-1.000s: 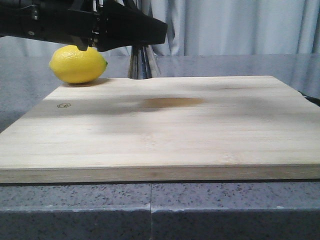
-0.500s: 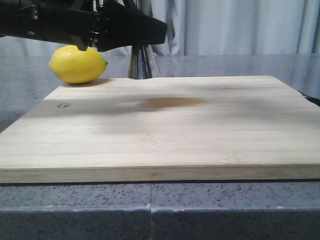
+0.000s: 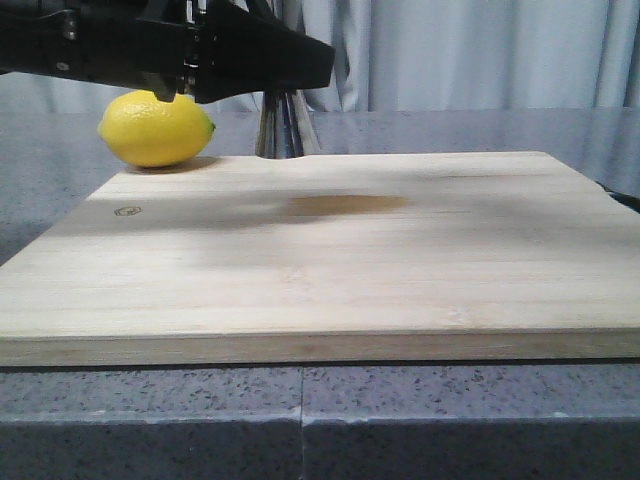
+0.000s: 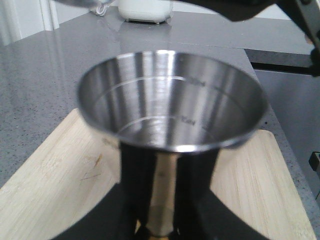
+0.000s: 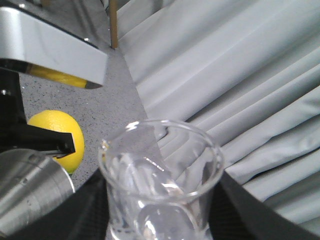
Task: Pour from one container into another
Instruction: 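Tilt the beaker with the right gripper over the jigger mouth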
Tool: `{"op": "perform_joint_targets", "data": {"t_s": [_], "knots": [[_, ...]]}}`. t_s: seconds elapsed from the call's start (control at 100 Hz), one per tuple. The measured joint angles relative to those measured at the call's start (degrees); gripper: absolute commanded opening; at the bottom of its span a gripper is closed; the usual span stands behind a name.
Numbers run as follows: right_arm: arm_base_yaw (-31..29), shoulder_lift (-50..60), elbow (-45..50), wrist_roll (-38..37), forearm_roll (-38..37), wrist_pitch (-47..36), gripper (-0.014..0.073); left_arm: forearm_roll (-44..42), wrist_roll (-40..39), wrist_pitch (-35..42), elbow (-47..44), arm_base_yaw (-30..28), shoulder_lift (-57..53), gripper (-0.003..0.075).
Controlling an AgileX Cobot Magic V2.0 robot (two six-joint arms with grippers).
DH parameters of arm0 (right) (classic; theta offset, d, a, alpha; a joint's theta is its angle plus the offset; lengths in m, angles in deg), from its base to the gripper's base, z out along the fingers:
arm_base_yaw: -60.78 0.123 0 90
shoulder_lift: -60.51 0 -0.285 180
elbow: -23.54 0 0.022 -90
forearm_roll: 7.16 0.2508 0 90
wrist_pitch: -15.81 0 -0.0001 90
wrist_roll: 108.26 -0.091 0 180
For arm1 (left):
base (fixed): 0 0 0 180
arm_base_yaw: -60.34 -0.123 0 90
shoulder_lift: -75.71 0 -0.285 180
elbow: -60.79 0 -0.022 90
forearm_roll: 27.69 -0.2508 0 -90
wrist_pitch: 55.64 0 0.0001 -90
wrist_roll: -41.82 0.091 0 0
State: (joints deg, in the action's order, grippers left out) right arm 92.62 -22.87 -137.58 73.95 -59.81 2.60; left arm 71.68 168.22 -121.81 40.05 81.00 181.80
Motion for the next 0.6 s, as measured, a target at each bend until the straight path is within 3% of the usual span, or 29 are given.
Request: {"op": "perform_joint_targets", "data": {"t_s": [0.6], "knots": [[0.0, 0.0, -0.2, 0.0, -5.9, -0.3, 0.0255, 0.0, 0.0, 0.0, 0.0, 0.0, 0.0, 0.0059]]}}
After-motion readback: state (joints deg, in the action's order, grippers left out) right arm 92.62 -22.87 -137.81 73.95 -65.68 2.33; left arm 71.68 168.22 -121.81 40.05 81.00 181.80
